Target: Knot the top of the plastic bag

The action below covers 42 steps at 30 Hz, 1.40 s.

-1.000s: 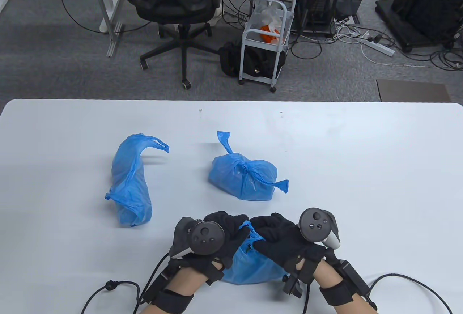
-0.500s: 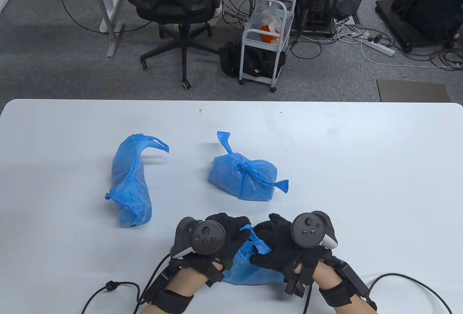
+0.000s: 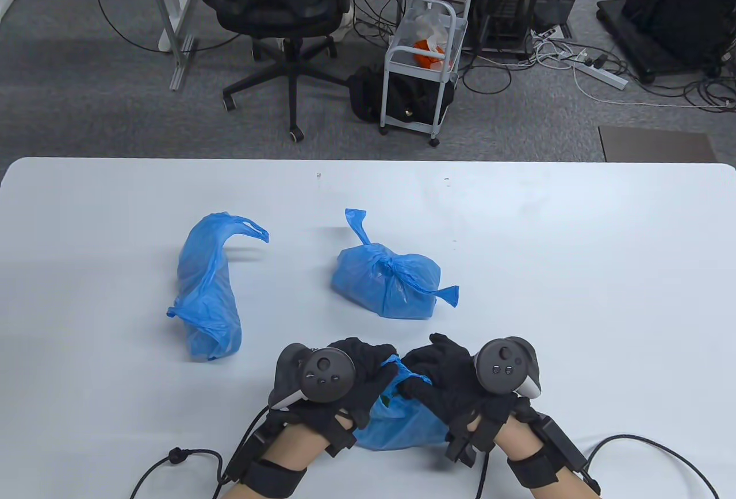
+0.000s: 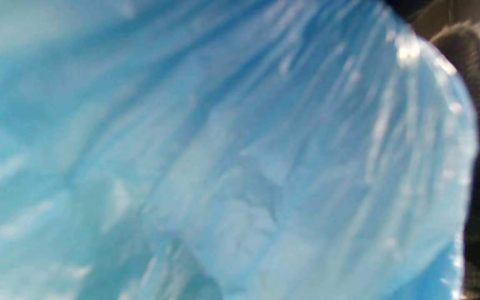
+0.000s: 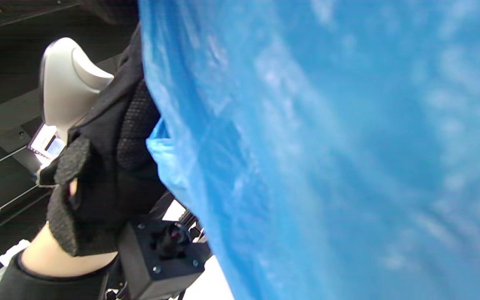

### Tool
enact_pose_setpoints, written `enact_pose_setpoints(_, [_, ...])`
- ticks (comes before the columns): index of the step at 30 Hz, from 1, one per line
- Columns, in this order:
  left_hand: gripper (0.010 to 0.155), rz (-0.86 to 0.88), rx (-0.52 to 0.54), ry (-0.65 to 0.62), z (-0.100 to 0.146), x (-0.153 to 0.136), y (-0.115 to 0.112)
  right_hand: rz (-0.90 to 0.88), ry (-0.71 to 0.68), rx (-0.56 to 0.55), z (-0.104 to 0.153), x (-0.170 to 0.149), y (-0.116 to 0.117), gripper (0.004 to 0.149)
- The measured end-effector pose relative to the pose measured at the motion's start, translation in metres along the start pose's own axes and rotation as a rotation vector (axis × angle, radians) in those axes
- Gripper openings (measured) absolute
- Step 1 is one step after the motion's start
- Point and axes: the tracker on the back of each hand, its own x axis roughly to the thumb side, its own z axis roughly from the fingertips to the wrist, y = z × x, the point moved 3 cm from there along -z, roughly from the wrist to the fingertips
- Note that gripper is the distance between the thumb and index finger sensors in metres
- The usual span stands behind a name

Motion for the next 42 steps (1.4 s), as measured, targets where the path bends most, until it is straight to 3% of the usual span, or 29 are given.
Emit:
enact_pose_setpoints(7, [0.040, -0.015, 0.027, 0.062, 0.003, -0.012, 0.014, 0.004, 0.004, -0.092, 0.005, 0.001, -0.015, 0.058])
enact_pose_setpoints(15, [0.040, -0.053, 0.036, 0.235, 0.006, -0.052, 0.031, -0.005, -0.114, -0.163, 0.009, 0.011, -0.039, 0.047])
enact_pose_setpoints(20, [0.040, -0.180, 0.008, 0.333, 0.007, -0.070, 0.039, 0.051, -0.113, -0.111, 0.009, 0.005, -0.051, 0.038])
enact_pose_setpoints(27, [0.039, -0.203, 0.026, 0.377, 0.011, -0.084, 0.048, 0.125, -0.010, -0.086, 0.013, -0.009, -0.071, 0.035])
enact_pose_setpoints(31, [0.039, -0.209, 0.004, 0.414, 0.012, -0.092, 0.047, 0.117, 0.056, 0.011, 0.013, -0.018, -0.070, 0.035])
enact_pose_setpoints(37, [0.039, -0.235, -0.009, 0.412, 0.012, -0.087, 0.044, 0.109, 0.088, 0.025, 0.013, -0.023, -0.071, 0.036])
enact_pose_setpoints(39, [0.039, -0.237, -0.018, 0.419, 0.012, -0.088, 0.042, 0.109, 0.074, 0.011, 0.015, -0.020, -0.074, 0.038])
enact_pose_setpoints(40, [0.039, -0.221, -0.027, 0.409, 0.012, -0.087, 0.041, 0.081, 0.038, -0.003, 0.016, -0.018, -0.076, 0.049])
enact_pose_setpoints(42, [0.046, -0.190, -0.030, 0.418, 0.011, -0.087, 0.039, 0.001, -0.051, -0.134, 0.017, -0.013, -0.081, 0.063])
